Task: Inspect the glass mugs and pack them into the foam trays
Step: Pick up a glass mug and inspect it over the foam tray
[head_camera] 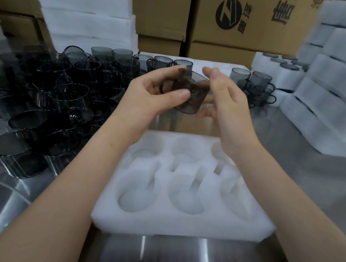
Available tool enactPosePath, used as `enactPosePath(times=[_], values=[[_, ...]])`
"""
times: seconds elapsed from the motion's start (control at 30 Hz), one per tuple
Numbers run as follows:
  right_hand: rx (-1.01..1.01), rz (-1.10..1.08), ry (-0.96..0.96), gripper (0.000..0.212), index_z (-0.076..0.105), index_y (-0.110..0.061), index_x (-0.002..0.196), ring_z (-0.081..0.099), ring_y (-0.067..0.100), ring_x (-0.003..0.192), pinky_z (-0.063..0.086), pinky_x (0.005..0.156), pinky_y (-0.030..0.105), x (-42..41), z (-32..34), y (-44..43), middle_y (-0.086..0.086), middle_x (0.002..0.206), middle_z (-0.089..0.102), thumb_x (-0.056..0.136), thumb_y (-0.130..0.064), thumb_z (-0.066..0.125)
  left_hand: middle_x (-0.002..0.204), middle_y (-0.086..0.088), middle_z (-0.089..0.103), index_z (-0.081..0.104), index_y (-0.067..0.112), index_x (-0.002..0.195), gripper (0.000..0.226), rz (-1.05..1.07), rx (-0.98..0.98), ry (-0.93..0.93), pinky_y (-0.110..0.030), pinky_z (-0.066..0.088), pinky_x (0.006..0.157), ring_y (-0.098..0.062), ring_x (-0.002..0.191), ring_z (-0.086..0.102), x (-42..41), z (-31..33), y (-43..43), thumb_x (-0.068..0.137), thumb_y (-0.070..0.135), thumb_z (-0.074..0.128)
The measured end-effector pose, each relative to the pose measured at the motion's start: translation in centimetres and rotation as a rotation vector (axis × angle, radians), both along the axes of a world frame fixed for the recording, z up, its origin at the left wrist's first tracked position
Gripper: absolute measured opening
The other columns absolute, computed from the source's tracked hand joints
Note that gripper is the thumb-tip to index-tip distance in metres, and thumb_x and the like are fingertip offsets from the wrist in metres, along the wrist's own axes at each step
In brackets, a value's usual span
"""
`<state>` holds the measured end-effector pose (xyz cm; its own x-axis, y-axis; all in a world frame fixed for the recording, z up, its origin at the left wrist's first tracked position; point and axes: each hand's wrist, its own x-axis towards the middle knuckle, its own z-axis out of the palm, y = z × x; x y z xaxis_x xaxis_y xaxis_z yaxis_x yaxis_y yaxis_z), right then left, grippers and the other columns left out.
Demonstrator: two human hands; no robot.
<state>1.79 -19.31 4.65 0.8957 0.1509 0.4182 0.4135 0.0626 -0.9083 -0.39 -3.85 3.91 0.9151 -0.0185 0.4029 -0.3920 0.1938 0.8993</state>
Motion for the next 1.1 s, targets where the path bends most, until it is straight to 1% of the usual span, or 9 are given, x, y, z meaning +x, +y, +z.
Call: enactPosePath(times=[0.17, 0.3, 0.43, 0.53, 0.77, 0.83, 0.97, 1.03, 1.1], values=[[-0.098, 0.052, 0.021, 0.036, 0.06, -0.018, 0.124, 0.065, 0.013, 0.093, 0.055, 0.076, 0.03, 0.7, -0.3, -0.4, 0.0, 0.104, 0.07, 0.089, -0.019, 0.07, 0.114, 0.005, 0.07, 0.059, 0.02, 0.126, 0.063, 0.105, 0.238, -0.071, -0.031, 0.049, 0.101, -0.008, 0.112, 0.063, 0.0, -0.2, 0.4, 0.074, -0.011, 0.074], [-0.178, -0.015, -0.039, 0.041, 0.068, -0.02, 0.114, 0.069, 0.007, 0.09, 0.054, 0.086, 0.032, 1.0, -0.3, -0.6, -0.007, 0.095, 0.075, 0.075, -0.021, 0.083, 0.135, -0.008, 0.058, 0.049, 0.015, 0.14, 0.075, 0.008, 0.302, 0.014, -0.03, 0.046, 0.103, -0.014, 0.129, 0.052, 0.1, -0.2, 1.7, 0.073, -0.016, 0.063], [-0.35, -0.055, -0.123, 0.04, 0.073, -0.032, 0.104, 0.071, 0.014, 0.093, 0.054, 0.093, 0.042, 0.8, -0.3, -0.1, -0.007, 0.094, 0.076, 0.066, -0.043, 0.072, 0.126, -0.011, 0.064, 0.054, 0.005, 0.134, 0.065, 0.035, 0.309, 0.028, -0.036, 0.044, 0.107, -0.021, 0.123, 0.058, -0.1, -0.4, 1.5, 0.077, -0.026, 0.056], [-0.445, -0.023, -0.129, 0.045, 0.071, -0.025, 0.114, 0.069, 0.022, 0.101, 0.051, 0.096, 0.047, 0.8, 0.0, -0.3, 0.0, 0.105, 0.074, 0.071, -0.038, 0.073, 0.123, -0.01, 0.067, 0.057, 0.004, 0.131, 0.061, 0.072, 0.291, 0.038, -0.037, 0.047, 0.105, -0.019, 0.119, 0.061, -0.1, -0.4, 1.4, 0.076, -0.019, 0.067], [-0.299, -0.023, -0.148, 0.027, 0.066, -0.031, 0.1, 0.066, 0.003, 0.081, 0.055, 0.084, 0.025, 0.2, 2.1, -0.7, -0.01, 0.089, 0.072, 0.082, -0.015, 0.077, 0.119, 0.003, 0.07, 0.065, 0.027, 0.118, 0.059, 0.103, 0.052, 0.157, -0.033, 0.053, 0.093, -0.014, 0.111, 0.065, 0.0, 0.5, 2.8, 0.065, 0.006, 0.046], [-0.387, 0.141, -0.132, 0.028, 0.068, -0.035, 0.097, 0.069, 0.003, 0.085, 0.055, 0.082, 0.019, -0.7, 3.2, -0.8, -0.009, 0.091, 0.075, 0.082, -0.014, 0.077, 0.109, 0.005, 0.074, 0.069, 0.026, 0.111, 0.041, 0.184, 0.085, 0.174, -0.033, 0.055, 0.086, -0.014, 0.1, 0.07, 0.2, 0.4, 3.0, 0.081, 0.01, 0.046], [-0.629, 0.325, -0.134, 0.032, 0.074, -0.034, 0.105, 0.069, 0.007, 0.096, 0.056, 0.09, 0.03, -3.0, 3.0, 1.1, -0.008, 0.099, 0.075, 0.078, -0.018, 0.076, 0.099, -0.002, 0.076, 0.07, 0.017, 0.106, 0.029, 0.239, 0.021, 0.224, -0.025, 0.055, 0.065, -0.018, 0.086, 0.073, 0.3, 0.8, 3.1, 0.093, 0.015, 0.044], [-0.79, 0.264, -0.242, 0.038, 0.071, -0.032, 0.114, 0.06, -0.011, 0.09, 0.045, 0.081, 0.009, -3.6, 2.4, 2.4, -0.028, 0.096, 0.069, 0.078, -0.022, 0.076, 0.099, 0.001, 0.076, 0.069, 0.018, 0.109, 0.028, 0.239, 0.03, 0.262, -0.021, 0.055, 0.06, -0.015, 0.086, 0.073, 0.2, 1.0, 3.5, 0.094, 0.022, 0.046], [-0.843, 0.239, -0.289, 0.041, 0.069, -0.033, 0.117, 0.055, -0.015, 0.093, 0.038, 0.079, 0.005, -3.9, 2.2, 3.1, -0.029, 0.101, 0.066, 0.078, -0.023, 0.075, 0.099, 0.003, 0.076, 0.068, 0.019, 0.111, 0.028, 0.251, 0.073, 0.278, -0.022, 0.057, 0.062, -0.016, 0.088, 0.073, 0.2, 1.0, 3.7, 0.093, 0.024, 0.047]])
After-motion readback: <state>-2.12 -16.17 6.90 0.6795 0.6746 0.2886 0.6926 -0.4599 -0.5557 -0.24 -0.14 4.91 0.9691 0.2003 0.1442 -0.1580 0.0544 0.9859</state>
